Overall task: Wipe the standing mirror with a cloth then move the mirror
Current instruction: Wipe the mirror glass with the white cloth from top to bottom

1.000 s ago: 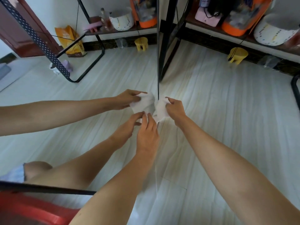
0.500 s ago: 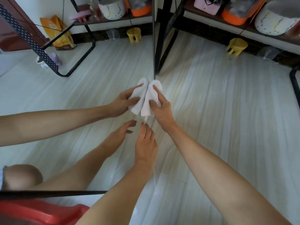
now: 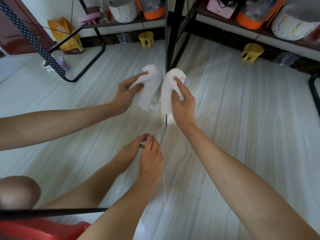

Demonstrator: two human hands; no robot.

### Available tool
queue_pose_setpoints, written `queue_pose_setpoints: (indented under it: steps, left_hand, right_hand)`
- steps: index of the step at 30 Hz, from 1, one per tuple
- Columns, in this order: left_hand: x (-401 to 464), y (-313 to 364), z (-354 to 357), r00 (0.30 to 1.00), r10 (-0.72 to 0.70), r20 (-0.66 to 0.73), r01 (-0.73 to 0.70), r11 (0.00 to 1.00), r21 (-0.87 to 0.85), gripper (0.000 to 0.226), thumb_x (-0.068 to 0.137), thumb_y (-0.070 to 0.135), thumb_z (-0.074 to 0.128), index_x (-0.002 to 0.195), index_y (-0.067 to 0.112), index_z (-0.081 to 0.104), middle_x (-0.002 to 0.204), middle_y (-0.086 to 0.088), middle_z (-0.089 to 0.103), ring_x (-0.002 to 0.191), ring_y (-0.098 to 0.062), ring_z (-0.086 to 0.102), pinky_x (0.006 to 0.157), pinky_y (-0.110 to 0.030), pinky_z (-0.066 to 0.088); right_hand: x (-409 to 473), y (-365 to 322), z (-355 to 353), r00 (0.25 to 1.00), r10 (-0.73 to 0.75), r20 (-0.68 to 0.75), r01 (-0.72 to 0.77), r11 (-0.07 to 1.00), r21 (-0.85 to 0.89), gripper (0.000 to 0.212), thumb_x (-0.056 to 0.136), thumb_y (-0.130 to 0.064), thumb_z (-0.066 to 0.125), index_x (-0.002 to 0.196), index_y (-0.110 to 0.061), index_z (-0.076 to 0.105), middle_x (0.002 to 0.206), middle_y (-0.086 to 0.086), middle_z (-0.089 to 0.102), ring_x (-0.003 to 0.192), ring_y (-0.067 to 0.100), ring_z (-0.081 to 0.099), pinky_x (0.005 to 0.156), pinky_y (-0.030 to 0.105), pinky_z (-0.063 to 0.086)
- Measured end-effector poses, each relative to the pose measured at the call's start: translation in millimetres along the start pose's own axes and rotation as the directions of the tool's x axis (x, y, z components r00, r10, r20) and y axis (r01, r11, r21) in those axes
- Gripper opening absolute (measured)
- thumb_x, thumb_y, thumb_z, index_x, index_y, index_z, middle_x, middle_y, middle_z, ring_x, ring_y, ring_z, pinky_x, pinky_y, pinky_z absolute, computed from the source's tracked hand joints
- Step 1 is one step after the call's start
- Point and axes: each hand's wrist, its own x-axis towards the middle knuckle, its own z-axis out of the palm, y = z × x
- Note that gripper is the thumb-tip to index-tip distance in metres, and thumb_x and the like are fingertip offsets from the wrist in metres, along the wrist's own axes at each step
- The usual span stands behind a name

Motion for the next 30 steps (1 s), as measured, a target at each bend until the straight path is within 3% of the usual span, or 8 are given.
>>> queue_pose_setpoints:
  steps: [5,9,11,15,16,18,21,30]
  left_hand:
    - [-8.6,-45.0,24.1,0.963,-0.123,0.240,0.047,0.952,0.301,0.043,0.095,0.006,0.047,0.136,0.016,0.038,0.120,-0.019,0.059,0.101,-0.025,0.063,0.092,-0.042,0.051]
    - [-31.8,-77.0,18.5,0.833,-0.401,0.380,0.048,0.738,0.673,0.039,0.097,0.010,0.045,0.136,0.014,0.043,0.134,-0.020,0.050,0.124,-0.037,0.046,0.103,-0.045,0.039]
    - [-77.6,-82.5,56.0,0.889,-0.409,0.206,0.040,0.517,0.855,0.041,0.099,0.015,0.036,0.138,0.003,0.038,0.142,-0.025,0.037,0.135,-0.042,0.026,0.113,-0.051,0.017]
    - [-134.2,-16.0,79.7,0.684,-0.513,0.519,-0.392,0.341,0.854,0.043,0.098,0.020,0.037,0.134,-0.003,0.041,0.146,-0.028,0.026,0.139,-0.042,0.011,0.111,-0.054,-0.008]
    - [-110.6,-12.2,65.5,0.766,-0.299,0.569,-0.508,0.259,0.821,0.042,0.097,0.019,0.038,0.132,-0.003,0.043,0.146,-0.028,0.027,0.139,-0.041,0.013,0.112,-0.054,-0.005]
    - [-72.5,-22.5,55.7,0.956,0.103,0.276,-0.287,0.534,0.795,0.039,0.098,0.011,0.039,0.135,-0.002,0.042,0.144,-0.026,0.033,0.134,-0.029,0.031,0.113,-0.054,0.016]
    - [6.2,-12.8,13.8,0.990,0.093,0.104,-0.123,0.935,0.334,0.040,0.098,0.000,0.040,0.137,0.004,0.039,0.137,-0.014,0.045,0.111,-0.002,0.052,0.094,-0.026,0.045]
    - [30.5,-117.6,36.7,0.867,-0.351,0.353,0.051,0.768,0.638,0.040,0.098,0.007,0.043,0.138,0.010,0.042,0.117,-0.006,0.055,0.094,-0.015,0.057,0.083,-0.013,0.043]
  right_hand:
    - [-9.1,41.2,26.1,0.964,0.200,0.174,-0.153,0.956,-0.249,0.047,0.095,-0.006,0.040,0.140,-0.020,0.039,0.135,0.016,0.050,0.114,0.025,0.055,0.093,0.020,0.044]
    - [-30.7,83.2,2.0,0.807,0.492,0.326,-0.275,0.803,-0.528,0.047,0.092,-0.002,0.036,0.136,-0.014,0.047,0.138,0.017,0.049,0.122,0.031,0.049,0.092,0.030,0.041]
    - [-39.1,88.2,-9.4,0.798,0.522,0.302,-0.310,0.784,-0.538,0.047,0.090,-0.002,0.036,0.134,-0.015,0.049,0.136,0.016,0.050,0.124,0.033,0.048,0.091,0.029,0.041]
    - [-20.9,60.6,-16.3,0.911,0.380,0.163,-0.307,0.886,-0.347,0.044,0.092,-0.005,0.039,0.133,-0.014,0.050,0.132,0.012,0.055,0.122,0.027,0.052,0.089,0.019,0.040]
    - [-11.7,48.8,-15.5,0.950,0.287,0.122,-0.240,0.922,-0.303,0.043,0.092,-0.004,0.040,0.133,-0.013,0.049,0.131,0.011,0.056,0.120,0.025,0.053,0.086,0.012,0.037]
    - [4.6,29.2,-10.2,0.995,0.071,0.073,-0.047,0.954,-0.295,0.043,0.092,-0.001,0.040,0.134,-0.012,0.048,0.129,0.012,0.057,0.114,0.024,0.055,0.081,0.001,0.031]
    - [17.2,25.3,6.8,0.987,-0.131,0.098,0.155,0.942,-0.297,0.043,0.094,0.000,0.040,0.136,-0.009,0.044,0.128,0.017,0.054,0.112,0.026,0.054,0.082,0.000,0.031]
    - [21.2,114.9,26.5,0.862,0.412,0.296,-0.234,0.840,-0.489,0.044,0.097,-0.008,0.034,0.141,-0.012,0.037,0.145,0.014,0.039,0.133,0.031,0.040,0.110,0.033,0.033]
